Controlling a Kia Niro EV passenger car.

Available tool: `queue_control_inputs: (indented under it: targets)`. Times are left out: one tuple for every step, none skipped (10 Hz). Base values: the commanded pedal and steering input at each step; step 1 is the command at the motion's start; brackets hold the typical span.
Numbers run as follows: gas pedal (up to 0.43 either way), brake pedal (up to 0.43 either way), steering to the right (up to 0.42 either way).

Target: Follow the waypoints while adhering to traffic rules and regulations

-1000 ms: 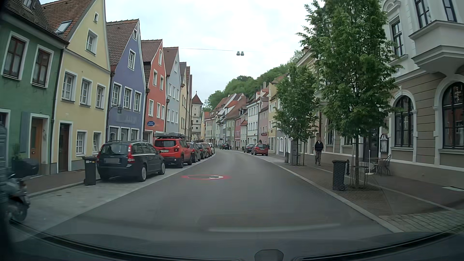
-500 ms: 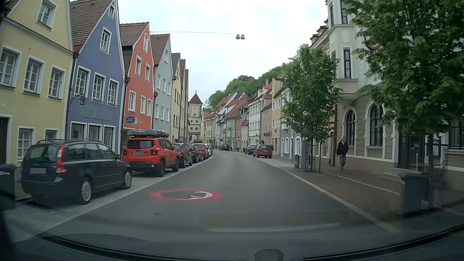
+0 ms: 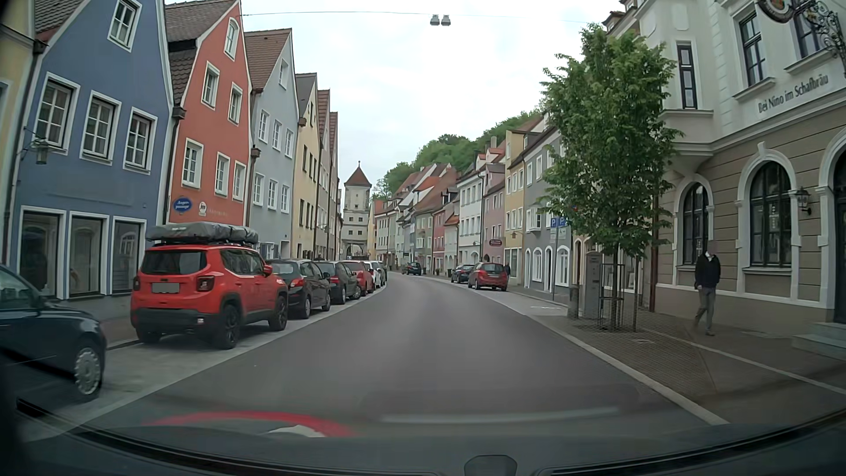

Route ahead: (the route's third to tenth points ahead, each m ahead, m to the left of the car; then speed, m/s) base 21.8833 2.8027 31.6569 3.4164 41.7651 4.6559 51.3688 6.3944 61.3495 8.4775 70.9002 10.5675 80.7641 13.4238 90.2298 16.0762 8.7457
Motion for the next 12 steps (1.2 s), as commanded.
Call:
queue_control_inputs:
  targets:
    - [0.047, 0.0, -0.008]
    - [0.047, 0.0, -0.008]
    - [0.047, 0.0, -0.008]
    - [0.047, 0.0, -0.008]
    - [0.047, 0.0, -0.008]
    - [0.047, 0.0, -0.008]
    - [0.047, 0.0, -0.009]
    - [0.047, 0.0, -0.01]
    - [0.047, 0.0, -0.01]
    - [0.047, 0.0, -0.009]
    - [0.047, 0.0, -0.009]
    - [0.047, 0.0, -0.01]
